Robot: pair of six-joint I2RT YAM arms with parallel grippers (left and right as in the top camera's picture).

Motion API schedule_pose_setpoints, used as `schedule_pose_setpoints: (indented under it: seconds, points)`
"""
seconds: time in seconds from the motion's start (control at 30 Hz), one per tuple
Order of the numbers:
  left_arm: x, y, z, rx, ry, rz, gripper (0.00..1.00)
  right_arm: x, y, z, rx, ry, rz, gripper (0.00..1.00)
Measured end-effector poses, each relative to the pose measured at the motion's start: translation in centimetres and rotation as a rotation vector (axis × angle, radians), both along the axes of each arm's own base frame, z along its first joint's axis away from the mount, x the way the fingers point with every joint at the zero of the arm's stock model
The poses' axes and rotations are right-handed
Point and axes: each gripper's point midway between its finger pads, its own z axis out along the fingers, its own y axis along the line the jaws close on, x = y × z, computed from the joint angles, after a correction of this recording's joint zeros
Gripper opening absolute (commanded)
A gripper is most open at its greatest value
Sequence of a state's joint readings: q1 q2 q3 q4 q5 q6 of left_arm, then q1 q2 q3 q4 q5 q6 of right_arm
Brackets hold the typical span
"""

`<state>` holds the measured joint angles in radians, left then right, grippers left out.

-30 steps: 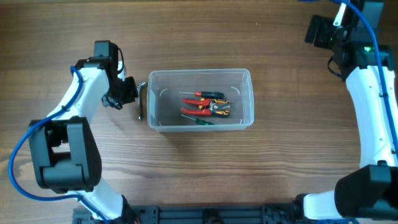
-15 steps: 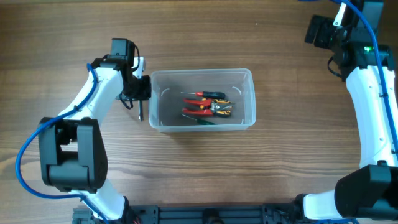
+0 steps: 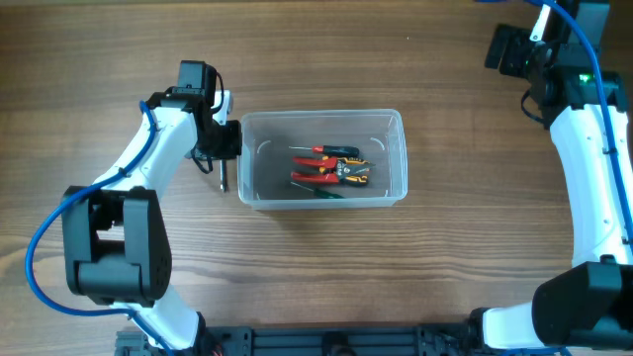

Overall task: Pack container
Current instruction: 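Lower the left gripper around the socket wrench shaft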

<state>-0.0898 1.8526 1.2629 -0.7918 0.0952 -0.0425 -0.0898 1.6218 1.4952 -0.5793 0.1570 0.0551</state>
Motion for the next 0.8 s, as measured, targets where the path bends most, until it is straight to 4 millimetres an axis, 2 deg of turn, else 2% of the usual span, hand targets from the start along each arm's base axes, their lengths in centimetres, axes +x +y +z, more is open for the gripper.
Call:
schedule_pose_setpoints:
  seconds: [0.17, 0.33, 0.8]
  points:
    - [-0.4, 0.2, -0.4, -0.001, 0.026, 0.026, 0.27, 0.0, 0.0, 0.0, 0.0, 0.0, 0.0, 1.0]
    - [-0.6, 1.0, -1.3, 0.001, 0.057, 0.073, 0.31, 0.0, 0.0, 0.0, 0.0, 0.0, 0.0, 1.0]
    - [-0.4, 2.3, -1.3, 0.011, 0.054, 0.123, 0.38, 0.0, 0.0, 0.0, 0.0, 0.0, 0.0, 1.0]
